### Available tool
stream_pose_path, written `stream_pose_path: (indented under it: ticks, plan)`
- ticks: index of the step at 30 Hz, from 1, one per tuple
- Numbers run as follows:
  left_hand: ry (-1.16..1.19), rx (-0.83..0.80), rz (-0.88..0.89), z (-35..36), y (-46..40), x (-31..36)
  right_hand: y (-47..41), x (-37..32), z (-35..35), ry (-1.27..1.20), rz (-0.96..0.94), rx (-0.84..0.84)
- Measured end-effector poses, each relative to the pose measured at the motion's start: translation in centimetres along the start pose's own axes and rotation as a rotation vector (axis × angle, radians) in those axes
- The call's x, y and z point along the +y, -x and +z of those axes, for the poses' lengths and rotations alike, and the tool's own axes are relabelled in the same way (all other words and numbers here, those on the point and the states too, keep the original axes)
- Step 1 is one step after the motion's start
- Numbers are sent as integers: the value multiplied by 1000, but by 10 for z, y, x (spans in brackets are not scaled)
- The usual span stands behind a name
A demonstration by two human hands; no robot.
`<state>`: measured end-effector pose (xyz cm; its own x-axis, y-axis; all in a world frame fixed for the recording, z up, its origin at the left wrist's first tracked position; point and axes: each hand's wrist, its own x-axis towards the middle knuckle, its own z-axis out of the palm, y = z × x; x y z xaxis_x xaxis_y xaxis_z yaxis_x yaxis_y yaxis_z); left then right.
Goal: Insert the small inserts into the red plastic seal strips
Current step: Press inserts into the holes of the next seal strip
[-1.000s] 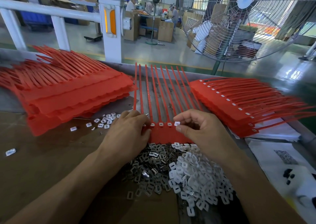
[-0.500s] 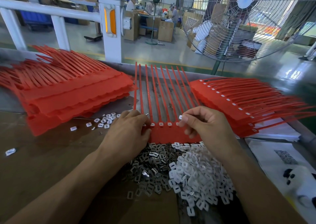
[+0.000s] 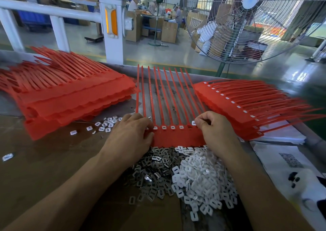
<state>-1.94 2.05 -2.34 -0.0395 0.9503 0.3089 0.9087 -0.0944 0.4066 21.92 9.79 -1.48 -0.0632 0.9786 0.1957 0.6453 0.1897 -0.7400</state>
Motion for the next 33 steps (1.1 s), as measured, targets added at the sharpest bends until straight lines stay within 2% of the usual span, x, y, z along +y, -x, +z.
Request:
stream_pose_path:
  ticks: [10,33]
  plan:
    - [6,9,0,0,0,1,-5,-7,8,147,6,-71]
    - [7,-13,-5,-2,0,2,-8,-8,9,225,35,-69]
